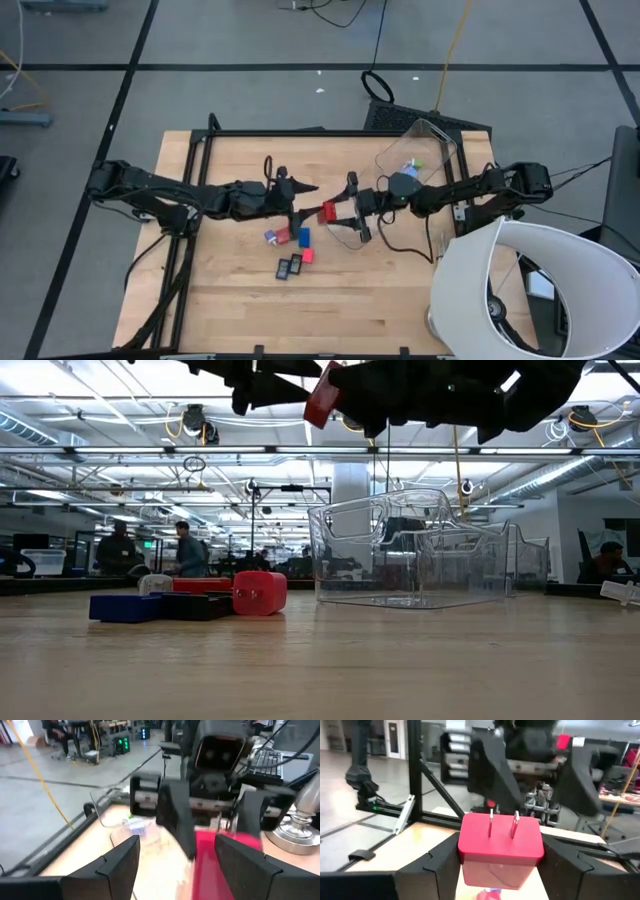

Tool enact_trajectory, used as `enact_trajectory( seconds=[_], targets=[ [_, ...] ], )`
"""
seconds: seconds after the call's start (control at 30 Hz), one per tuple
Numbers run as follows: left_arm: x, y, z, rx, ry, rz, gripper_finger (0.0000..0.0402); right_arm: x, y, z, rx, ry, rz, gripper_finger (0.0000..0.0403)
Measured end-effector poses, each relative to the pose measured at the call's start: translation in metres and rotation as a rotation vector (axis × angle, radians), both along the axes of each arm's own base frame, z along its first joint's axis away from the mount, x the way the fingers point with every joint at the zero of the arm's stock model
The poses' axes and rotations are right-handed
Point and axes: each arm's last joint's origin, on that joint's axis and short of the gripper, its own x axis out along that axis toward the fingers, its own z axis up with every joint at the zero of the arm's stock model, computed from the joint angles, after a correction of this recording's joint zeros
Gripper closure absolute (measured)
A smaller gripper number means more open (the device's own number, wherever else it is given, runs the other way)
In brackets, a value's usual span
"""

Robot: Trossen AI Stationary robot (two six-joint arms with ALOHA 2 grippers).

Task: Pick & Place Office items
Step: Put the top red charger adapter into the right transparent bin

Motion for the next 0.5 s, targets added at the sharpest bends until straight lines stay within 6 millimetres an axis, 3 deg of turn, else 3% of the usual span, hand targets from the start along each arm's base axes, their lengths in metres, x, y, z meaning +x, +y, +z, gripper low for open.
enact_trajectory(
  seconds=[0.23,0.5],
  targets=[
    [-0.002,0.0,-0.007,-0.049,0.061,0.008,0.009,0.0,-0.002,0.001,-0.003,-0.003,-0.021,0.0194],
    [-0.026,0.003,0.012,0.04,0.086,0.009,0.0041,-0.004,-0.022,-0.002,0.025,0.078,-0.09,0.0194]
  ],
)
